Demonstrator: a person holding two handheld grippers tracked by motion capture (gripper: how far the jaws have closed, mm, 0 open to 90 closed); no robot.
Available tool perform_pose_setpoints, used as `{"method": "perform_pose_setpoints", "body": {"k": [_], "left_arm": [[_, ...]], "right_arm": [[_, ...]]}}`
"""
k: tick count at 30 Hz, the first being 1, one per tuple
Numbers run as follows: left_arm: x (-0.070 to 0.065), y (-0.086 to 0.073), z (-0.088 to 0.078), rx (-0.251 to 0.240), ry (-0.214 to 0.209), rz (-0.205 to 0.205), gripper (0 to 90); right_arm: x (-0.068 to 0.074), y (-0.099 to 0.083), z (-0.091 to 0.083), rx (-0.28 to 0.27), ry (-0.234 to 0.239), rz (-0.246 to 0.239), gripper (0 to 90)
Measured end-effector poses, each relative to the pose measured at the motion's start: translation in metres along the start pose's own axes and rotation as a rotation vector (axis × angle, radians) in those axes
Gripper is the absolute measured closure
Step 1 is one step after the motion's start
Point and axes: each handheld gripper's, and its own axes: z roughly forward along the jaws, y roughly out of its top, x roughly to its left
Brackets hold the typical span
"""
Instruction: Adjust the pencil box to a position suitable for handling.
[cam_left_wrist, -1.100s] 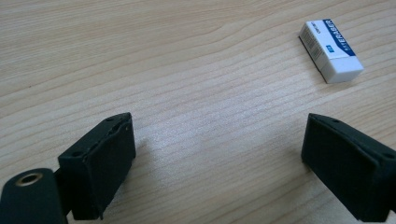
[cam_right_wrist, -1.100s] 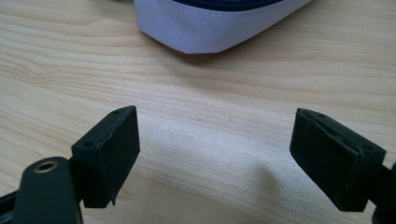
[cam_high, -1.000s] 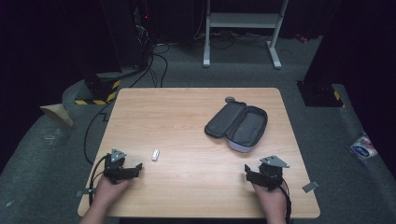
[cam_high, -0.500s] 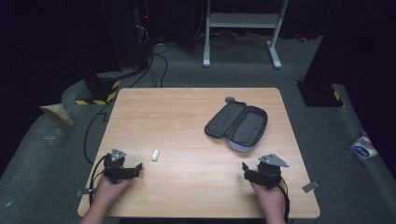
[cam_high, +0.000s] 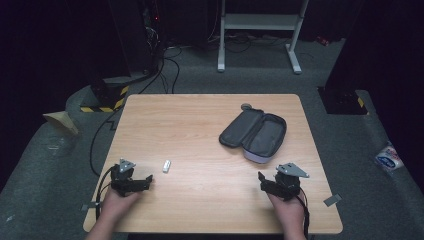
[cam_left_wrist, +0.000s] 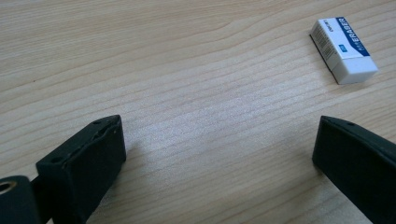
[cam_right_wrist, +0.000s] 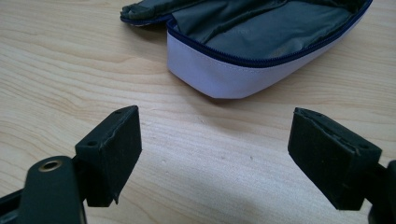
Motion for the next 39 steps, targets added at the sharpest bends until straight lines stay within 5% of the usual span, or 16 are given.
{"method": "perform_pose_setpoints", "body": {"k": [26,39], "left_arm": [[0.0,0.0,0.0,0.01,-0.004,0.01,0.4],[0.0,-0.001,-0.001,0.012,-0.002,0.011,1.0]], "right_arm": [[-0.002,0.049,0.021,-0.009,0.04,-0.016,20.7],[-0.001,0.061,0.045,0.044,0.053,-0.02,33.5]]}}
